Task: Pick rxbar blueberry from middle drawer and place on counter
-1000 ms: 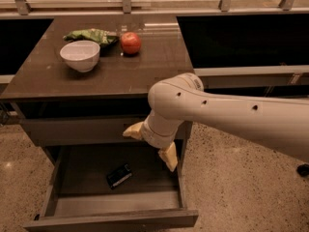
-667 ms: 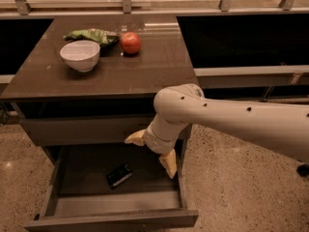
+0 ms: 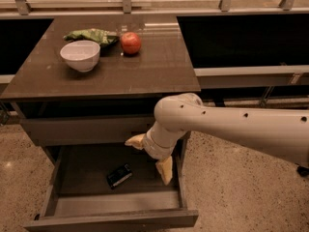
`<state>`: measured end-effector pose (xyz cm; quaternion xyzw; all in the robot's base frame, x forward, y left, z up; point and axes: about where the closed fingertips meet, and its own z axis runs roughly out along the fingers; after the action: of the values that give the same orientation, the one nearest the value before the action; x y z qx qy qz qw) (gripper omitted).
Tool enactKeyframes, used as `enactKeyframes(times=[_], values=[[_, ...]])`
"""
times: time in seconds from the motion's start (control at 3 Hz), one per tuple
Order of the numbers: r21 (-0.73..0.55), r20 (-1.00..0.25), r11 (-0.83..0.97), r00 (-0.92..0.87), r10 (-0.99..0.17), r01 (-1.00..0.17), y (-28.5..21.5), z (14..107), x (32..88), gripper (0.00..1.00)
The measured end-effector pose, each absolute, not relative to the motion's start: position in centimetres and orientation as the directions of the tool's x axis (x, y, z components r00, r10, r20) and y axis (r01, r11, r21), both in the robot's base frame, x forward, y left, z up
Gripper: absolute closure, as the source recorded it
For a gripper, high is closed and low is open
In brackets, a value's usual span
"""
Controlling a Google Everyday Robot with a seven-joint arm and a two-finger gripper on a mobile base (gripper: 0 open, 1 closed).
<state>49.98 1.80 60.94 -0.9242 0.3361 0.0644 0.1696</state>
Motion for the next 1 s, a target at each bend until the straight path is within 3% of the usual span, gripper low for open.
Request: enactKeyframes(times=[0.67, 1.0], values=[[-0.299, -0.38, -0.431, 0.52, -0.765, -0.852, 4.5, 53.1, 48.3, 0.0], [-0.353, -0.397, -0.37, 0.496, -0.772, -0.859, 5.5, 53.5, 49.7, 0.0]])
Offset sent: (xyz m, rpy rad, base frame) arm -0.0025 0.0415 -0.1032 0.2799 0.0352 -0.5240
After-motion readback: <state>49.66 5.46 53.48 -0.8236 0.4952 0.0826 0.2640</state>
